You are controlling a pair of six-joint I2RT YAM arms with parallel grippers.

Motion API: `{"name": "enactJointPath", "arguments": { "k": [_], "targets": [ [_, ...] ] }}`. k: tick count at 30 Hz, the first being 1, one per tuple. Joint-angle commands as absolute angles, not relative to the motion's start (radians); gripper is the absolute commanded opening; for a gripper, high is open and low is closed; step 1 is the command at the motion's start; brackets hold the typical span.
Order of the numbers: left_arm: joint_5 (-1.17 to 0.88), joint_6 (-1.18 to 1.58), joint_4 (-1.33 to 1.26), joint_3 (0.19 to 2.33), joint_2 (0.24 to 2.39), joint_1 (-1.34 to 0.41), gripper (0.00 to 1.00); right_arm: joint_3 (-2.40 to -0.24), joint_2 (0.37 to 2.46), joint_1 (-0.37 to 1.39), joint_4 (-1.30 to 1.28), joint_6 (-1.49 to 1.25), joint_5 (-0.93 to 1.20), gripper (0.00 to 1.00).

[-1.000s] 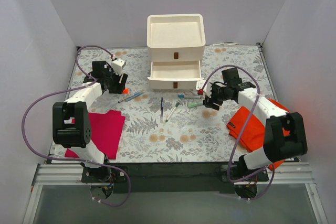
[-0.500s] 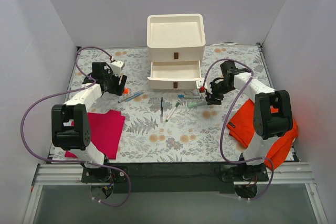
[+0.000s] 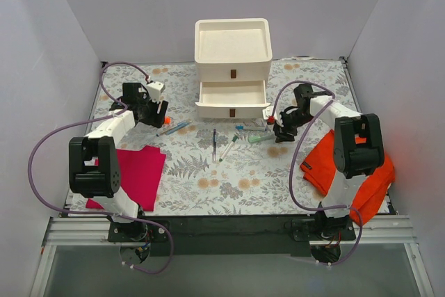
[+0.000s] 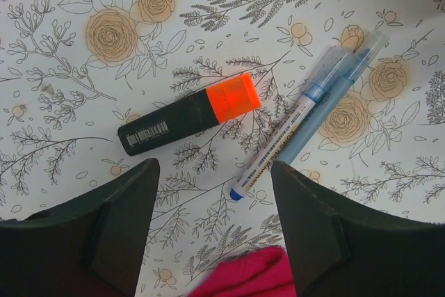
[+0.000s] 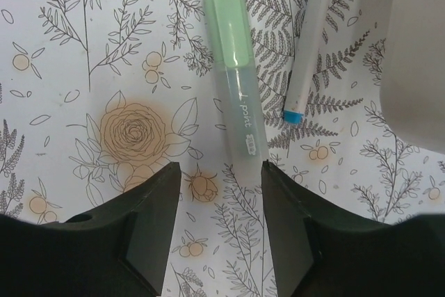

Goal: Sort the stationery into containers
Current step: Pick up the pen from the center of the board.

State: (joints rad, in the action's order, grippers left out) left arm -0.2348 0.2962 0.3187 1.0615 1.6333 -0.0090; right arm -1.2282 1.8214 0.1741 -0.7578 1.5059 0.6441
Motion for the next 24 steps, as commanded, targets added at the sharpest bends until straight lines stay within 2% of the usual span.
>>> {"name": "enactJointPath", "arguments": {
  "k": [1,10,17,18,19,22,24],
  "targets": [
    [-0.222,0.304,0.345,1.1,1.628,-0.017,0.65,-1.272,1.858,0.172,-0.762,1.506,0.701,0.58],
    [-0.19,0.296,0.379,1.127,1.644,-0.048,0.65,-1.293,1.927,0.169,-0.724,1.502,0.704,0.56],
    [-0.164,0.295,0.388,1.155,1.666,-0.08,0.65,-1.293,1.948,0.169,-0.712,1.486,0.686,0.45],
    [-0.161,0.295,0.388,1.157,1.667,-0.083,0.65,-1.29,1.947,0.169,-0.709,1.483,0.683,0.42],
    [-0.16,0.295,0.388,1.164,1.672,-0.092,0.65,-1.287,1.944,0.169,-0.707,1.48,0.68,0.31],
    [-0.163,0.298,0.377,1.166,1.675,-0.101,0.65,-1.252,1.905,0.164,-0.703,1.473,0.666,0.14],
    [-0.169,0.301,0.367,1.161,1.672,-0.101,0.65,-1.201,1.833,0.156,-0.703,1.471,0.667,0.1]
  ]
}}
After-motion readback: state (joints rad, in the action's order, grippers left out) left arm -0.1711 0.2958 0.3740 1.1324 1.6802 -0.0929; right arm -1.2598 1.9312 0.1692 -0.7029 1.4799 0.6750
